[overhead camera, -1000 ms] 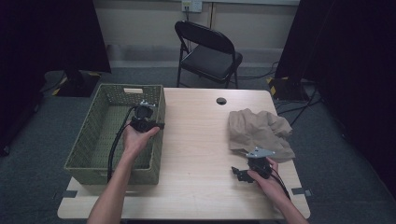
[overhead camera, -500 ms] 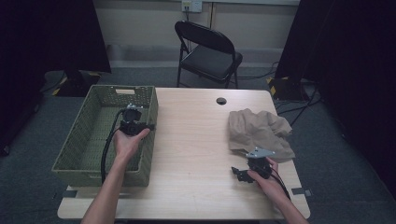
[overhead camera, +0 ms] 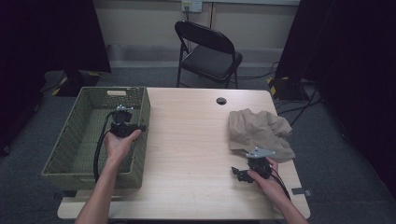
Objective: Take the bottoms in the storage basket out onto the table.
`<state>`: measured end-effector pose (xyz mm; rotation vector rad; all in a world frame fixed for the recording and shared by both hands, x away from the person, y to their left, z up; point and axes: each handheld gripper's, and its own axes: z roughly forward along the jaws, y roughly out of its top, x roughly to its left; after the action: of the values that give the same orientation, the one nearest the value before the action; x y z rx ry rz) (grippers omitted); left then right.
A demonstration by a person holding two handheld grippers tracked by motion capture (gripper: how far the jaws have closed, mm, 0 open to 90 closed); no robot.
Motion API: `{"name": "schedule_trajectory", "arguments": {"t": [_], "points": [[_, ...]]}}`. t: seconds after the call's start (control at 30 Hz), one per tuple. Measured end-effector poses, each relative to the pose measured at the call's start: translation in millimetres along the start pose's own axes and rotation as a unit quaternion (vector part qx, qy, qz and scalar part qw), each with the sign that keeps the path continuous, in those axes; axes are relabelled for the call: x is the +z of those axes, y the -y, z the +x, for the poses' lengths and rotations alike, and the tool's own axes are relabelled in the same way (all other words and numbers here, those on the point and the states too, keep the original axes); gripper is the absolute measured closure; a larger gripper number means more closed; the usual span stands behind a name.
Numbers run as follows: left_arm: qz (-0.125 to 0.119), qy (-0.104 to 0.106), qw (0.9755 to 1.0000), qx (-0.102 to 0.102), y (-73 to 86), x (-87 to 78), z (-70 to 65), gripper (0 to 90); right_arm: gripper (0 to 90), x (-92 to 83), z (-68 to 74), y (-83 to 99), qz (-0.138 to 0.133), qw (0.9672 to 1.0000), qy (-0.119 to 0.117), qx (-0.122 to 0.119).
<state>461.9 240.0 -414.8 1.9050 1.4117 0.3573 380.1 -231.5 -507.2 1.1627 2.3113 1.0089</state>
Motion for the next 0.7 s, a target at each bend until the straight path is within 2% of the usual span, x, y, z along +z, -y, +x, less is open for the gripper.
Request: {"name": "schedule_trajectory", "arguments": {"t": [0.2, 0.4, 0.6, 0.7], "points": [[-0.003, -0.001, 1.0, -0.001, 1.9, -2.9, 6.8, 70.8, 12.0, 0.0, -0.1, 0.0, 0.0, 1.0, 0.0, 0.0], [-0.007, -0.001, 0.9999, -0.015, 5.4, -8.2, 16.1, 71.4, 12.0, 0.0, 0.0, 0.0, 0.0, 1.0, 0.0, 0.0], [-0.007, -0.006, 0.9998, -0.018, 8.3, -13.6, 24.0, 71.8, 12.0, 0.0, 0.0, 0.0, 0.0, 1.0, 0.0, 0.0], [-0.008, 0.0, 0.9996, -0.026, 9.9, -15.3, 28.1, 71.4, 12.0, 0.0, 0.0, 0.0, 0.0, 1.0, 0.0, 0.0]]}}
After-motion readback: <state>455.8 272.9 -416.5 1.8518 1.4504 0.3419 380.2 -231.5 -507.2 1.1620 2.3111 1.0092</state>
